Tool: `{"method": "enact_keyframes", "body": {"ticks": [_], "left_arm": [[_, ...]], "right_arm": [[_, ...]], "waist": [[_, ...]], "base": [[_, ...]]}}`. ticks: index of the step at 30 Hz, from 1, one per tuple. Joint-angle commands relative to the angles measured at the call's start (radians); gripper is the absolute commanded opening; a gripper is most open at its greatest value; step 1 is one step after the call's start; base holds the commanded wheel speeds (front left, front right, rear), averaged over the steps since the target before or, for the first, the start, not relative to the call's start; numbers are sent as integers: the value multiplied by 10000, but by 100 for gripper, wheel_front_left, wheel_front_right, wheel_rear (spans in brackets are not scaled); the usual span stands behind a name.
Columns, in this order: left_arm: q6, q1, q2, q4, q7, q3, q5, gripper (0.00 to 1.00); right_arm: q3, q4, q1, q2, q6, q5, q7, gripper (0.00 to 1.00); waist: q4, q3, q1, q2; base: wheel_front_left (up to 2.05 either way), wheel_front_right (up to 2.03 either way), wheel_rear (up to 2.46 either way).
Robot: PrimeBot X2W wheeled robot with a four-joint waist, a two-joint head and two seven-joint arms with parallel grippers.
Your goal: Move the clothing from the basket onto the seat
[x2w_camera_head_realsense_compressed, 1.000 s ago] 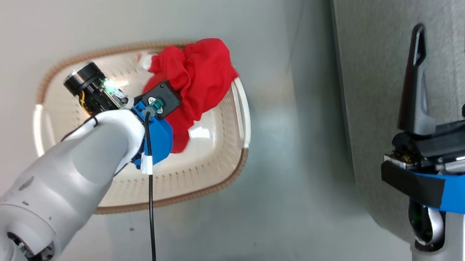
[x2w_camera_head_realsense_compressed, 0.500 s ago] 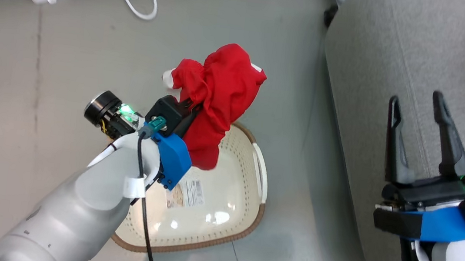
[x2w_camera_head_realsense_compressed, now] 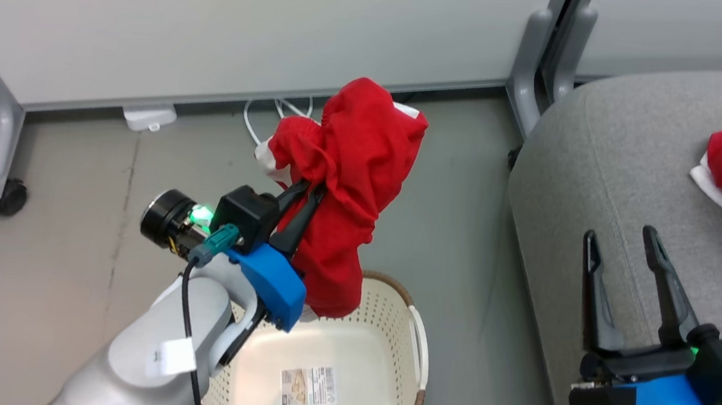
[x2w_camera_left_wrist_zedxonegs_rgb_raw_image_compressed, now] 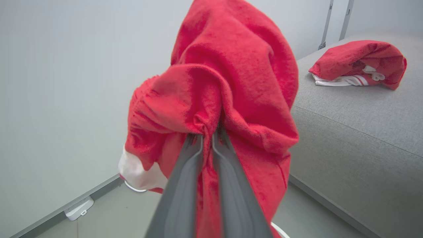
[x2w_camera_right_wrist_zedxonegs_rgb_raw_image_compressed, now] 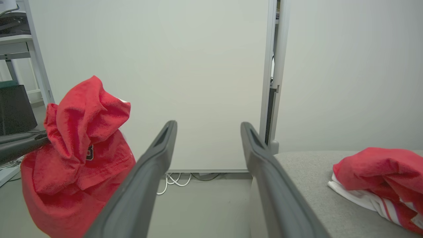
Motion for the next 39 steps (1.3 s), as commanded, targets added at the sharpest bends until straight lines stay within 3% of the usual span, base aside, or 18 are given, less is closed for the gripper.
{"method": "enact_keyframes", "body": {"ticks": [1,14,26,39], "left_arm": [[86,327,-18,-270,-49,237,99,0],[89,2138,-132,-1808,-50,1209,775,0],[-95,2407,-159,-2108,-50,1489,1245,0],[-343,1753,-506,-2103,-50,1378,1652,0]], "right_arm": [[21,49,265,12,1,43,-1,100],[44,224,1011,104,1,191,-1,100],[262,341,1043,125,1,271,-1,100],[2450,1129,-103,-140,1,563,1,100]], "waist": [[112,-381,2,-1],[473,-1150,2,-1],[660,-1228,2,-1],[1029,-799,2,-1]], "base": [[0,0,0],[0,0,0],[0,0,0],[0,0,0]]}}
